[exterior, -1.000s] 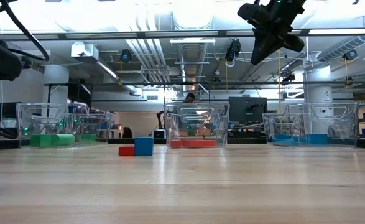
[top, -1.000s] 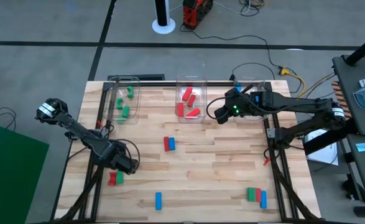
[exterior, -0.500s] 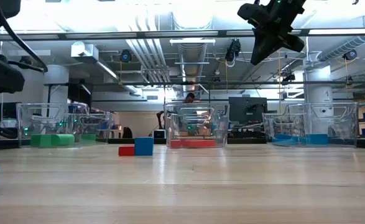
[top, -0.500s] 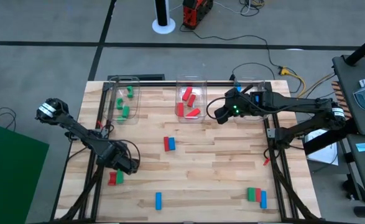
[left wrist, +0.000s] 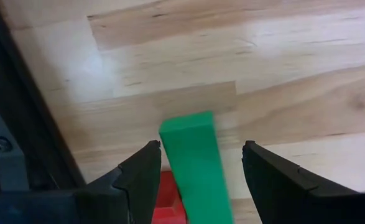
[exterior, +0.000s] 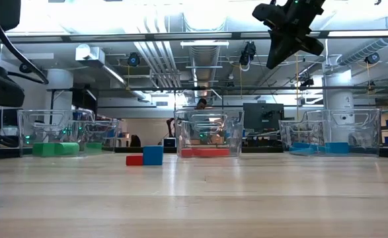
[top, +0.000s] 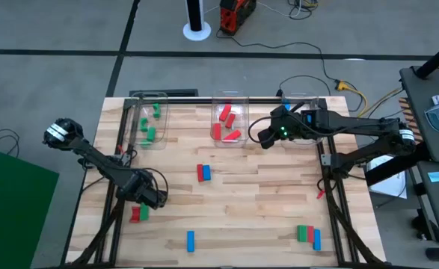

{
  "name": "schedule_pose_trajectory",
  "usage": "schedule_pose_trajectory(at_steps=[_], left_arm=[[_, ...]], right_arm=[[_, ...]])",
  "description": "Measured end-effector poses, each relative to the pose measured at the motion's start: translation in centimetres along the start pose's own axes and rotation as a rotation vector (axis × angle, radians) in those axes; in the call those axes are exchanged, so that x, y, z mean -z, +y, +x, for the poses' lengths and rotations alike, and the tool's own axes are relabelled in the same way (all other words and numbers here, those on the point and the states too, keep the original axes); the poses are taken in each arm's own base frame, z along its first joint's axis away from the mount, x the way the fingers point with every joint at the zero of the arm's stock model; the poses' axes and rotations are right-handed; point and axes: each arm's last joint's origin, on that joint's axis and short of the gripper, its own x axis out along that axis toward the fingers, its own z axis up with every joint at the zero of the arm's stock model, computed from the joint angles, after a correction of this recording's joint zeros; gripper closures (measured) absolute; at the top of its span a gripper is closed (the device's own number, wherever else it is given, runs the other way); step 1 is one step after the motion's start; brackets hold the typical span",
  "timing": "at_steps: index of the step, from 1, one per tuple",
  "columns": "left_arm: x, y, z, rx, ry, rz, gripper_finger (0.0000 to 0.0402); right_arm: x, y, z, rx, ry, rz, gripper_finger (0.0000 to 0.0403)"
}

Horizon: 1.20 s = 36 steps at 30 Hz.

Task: Sort blocks
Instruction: Put the green wooden block into the left transparent bin

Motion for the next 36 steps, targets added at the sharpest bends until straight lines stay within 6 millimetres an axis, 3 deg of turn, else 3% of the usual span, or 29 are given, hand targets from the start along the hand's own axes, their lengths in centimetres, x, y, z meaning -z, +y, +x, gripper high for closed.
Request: schedule_pose_trajectory(at_steps=[14,27,30,33,36], left_arm=[[0.2,-0.8,1.5,-0.042,-0.007,0.007,0.0204],[0.3,-1.1,1.5,-0.034,-0.009,0.031,0.0303],[0.3,-1.1,1.4,-0.029,-0.008,0.052,0.0304],[0.6,-1.6,0.7,-0.003,-0.001,0.096,0.0304],[1.3,-2.3,-1.3,0.051,0.022,0.158,0.0304]], right_arm=[[0.0,0.0,0.0,0.0,0.0,-0.003,0.039],[0.0,0.0,0.0,0.0,0.0,-0.006,0.039],[0.0,0.0,0.0,0.0,0.0,-0.013,0.039],[0.0,0.0,0.0,0.0,0.001,-0.014,0.039],[0.0,0.0,0.0,0.0,0.001,-0.014,0.039]])
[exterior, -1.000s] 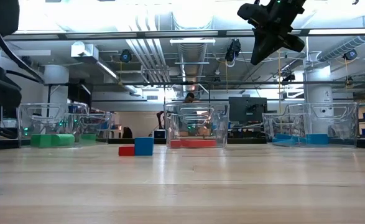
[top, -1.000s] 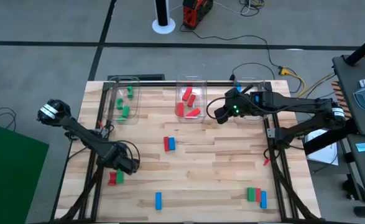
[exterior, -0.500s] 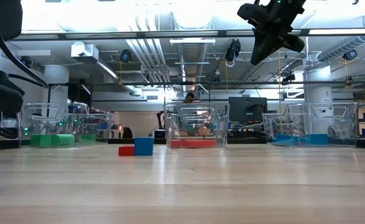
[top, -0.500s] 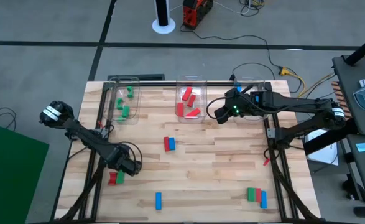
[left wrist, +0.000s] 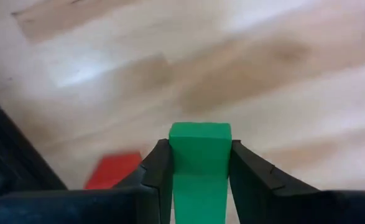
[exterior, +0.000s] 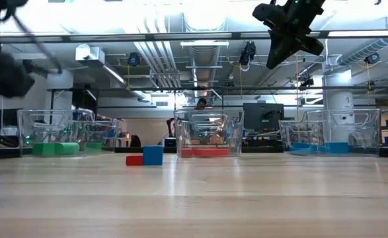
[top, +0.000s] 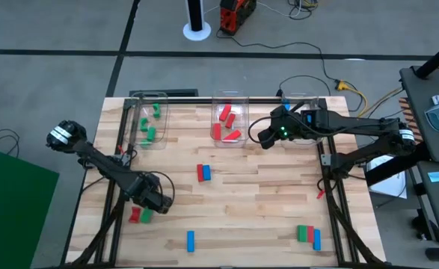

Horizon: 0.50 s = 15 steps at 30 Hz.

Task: Sort blocks
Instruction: Put the green wooden block into the left transparent bin

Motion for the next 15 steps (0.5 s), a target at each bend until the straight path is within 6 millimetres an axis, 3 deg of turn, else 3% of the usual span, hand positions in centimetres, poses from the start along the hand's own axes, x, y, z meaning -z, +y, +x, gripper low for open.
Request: schedule_pose_trajectory(at_steps=[10,15], left_arm=[[0.9,-0.5,-8.5,0.049,-0.074,0.082,0.0304],[0.2,0.0,-12.6,0.105,-0.264,0.058,0.0304]], right_arm=[[0.0,0.0,0.0,0.004,-0.001,-0.008,0.039],[0.1,-0.1,0.1,0.01,-0.002,-0.014,0.039]])
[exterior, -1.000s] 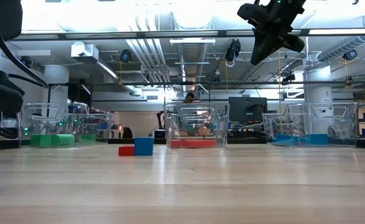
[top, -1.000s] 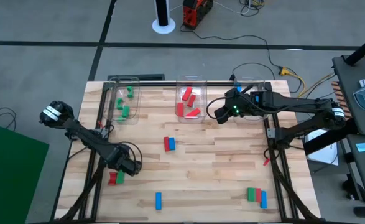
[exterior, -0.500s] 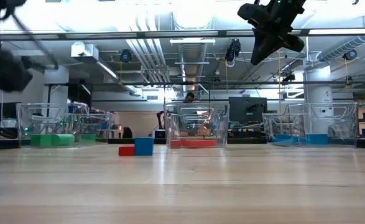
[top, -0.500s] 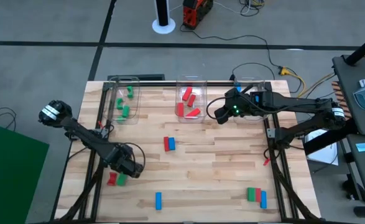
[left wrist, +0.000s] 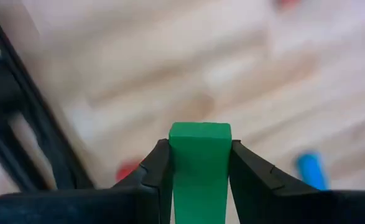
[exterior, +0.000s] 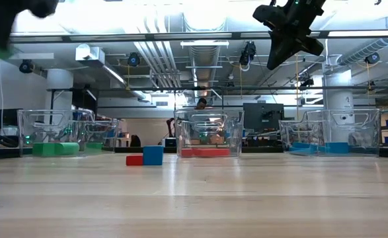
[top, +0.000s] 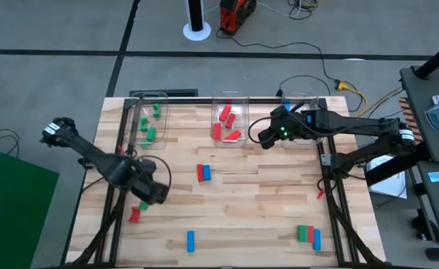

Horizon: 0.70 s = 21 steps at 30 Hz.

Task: Sort blocks
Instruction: Put the green wooden block into the left transparent bin

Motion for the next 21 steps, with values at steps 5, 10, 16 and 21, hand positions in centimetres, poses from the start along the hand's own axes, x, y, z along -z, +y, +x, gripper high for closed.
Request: schedule_pose_trajectory(at_steps=[5,10,16,21], left_arm=[[-2.1,0.4,-2.9,0.047,-0.351,-0.007,0.0304],[-4.8,1.2,-4.4,-0.015,-0.634,-0.064,0.0304],[-8.9,2.2,-3.4,-0.206,-0.802,-0.08,0.0304],[-11.5,3.9,-1.2,-0.398,-0.913,-0.137,0.0304]], right_arm=[[0.0,0.0,0.0,-0.001,0.0,-0.004,0.039],[0.0,0.0,0.0,-0.001,0.0,-0.014,0.039],[0.0,0.0,0.0,-0.001,0.0,-0.015,0.039],[0.0,0.0,0.0,-0.002,-0.002,-0.014,0.039]])
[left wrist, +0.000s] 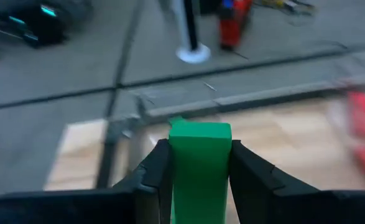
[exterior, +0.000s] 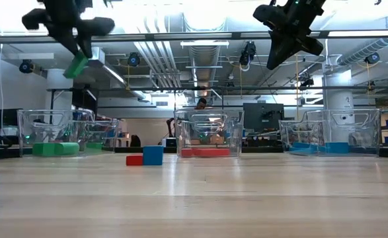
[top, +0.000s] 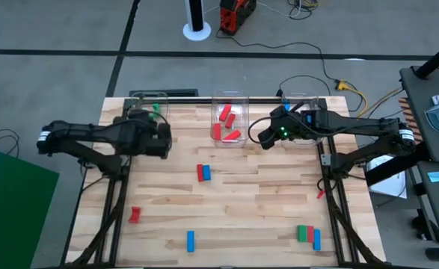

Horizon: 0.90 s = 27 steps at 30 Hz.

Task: Sort blocks
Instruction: Put the green wooden block into the left transparent bin

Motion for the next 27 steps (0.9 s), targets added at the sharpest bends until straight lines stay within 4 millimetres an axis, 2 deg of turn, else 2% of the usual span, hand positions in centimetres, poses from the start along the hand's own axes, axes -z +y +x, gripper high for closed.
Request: schedule_pose_trajectory(at_steps=[5,11,20,27], left_arm=[[1.3,-0.1,2.9,-0.089,-0.04,-0.024,0.0291],[2.2,-1.2,4.8,-0.058,0.022,0.044,0.0298],[1.1,-1.3,6.8,-0.097,0.022,0.063,0.0296],[0.1,-1.1,8.9,-0.035,0.193,0.112,0.0295]], right_arm=[[-0.2,0.2,0.0,-0.015,-0.017,0.002,0.039],[-0.4,0.3,0.0,-0.031,-0.036,0.0,0.039],[-0.4,0.3,0.0,-0.033,-0.035,-0.003,0.039],[-0.4,0.3,0.0,-0.034,-0.034,-0.009,0.039]])
